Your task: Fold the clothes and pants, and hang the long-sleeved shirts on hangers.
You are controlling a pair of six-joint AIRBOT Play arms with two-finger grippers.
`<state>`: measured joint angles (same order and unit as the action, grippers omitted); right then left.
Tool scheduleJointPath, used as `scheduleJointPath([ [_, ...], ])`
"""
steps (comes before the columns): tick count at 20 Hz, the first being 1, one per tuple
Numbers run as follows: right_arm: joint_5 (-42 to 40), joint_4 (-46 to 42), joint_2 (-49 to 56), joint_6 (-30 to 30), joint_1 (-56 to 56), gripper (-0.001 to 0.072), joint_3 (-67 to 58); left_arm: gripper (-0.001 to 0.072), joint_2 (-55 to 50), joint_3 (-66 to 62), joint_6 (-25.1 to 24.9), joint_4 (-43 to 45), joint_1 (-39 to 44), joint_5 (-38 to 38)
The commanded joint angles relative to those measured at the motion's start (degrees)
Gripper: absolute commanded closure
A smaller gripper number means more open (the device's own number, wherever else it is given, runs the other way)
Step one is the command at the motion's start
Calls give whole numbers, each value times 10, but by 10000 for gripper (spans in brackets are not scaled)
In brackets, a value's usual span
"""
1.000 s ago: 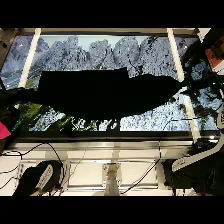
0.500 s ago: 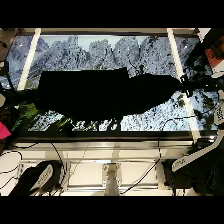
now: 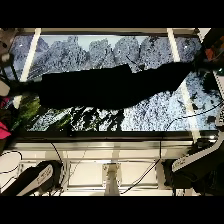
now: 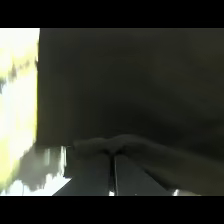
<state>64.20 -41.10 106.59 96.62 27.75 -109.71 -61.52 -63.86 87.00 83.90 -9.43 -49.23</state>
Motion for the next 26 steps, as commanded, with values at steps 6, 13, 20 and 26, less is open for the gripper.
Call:
scheduleJointPath([
  [6,-176,139,-28,-45,-31,695,-121,705,-89,-245,-9,-15,0,42],
  [13,65,-18,-55,-80,40,696,-63,705,-66,-199,-33,-16,-3,-51],
  [20,249,-128,-142,-163,131,696,145,706,114,81,-171,-172,-46,-115],
  [26,269,-264,-209,-156,240,695,292,706,188,267,-229,-124,-86,-175],
])
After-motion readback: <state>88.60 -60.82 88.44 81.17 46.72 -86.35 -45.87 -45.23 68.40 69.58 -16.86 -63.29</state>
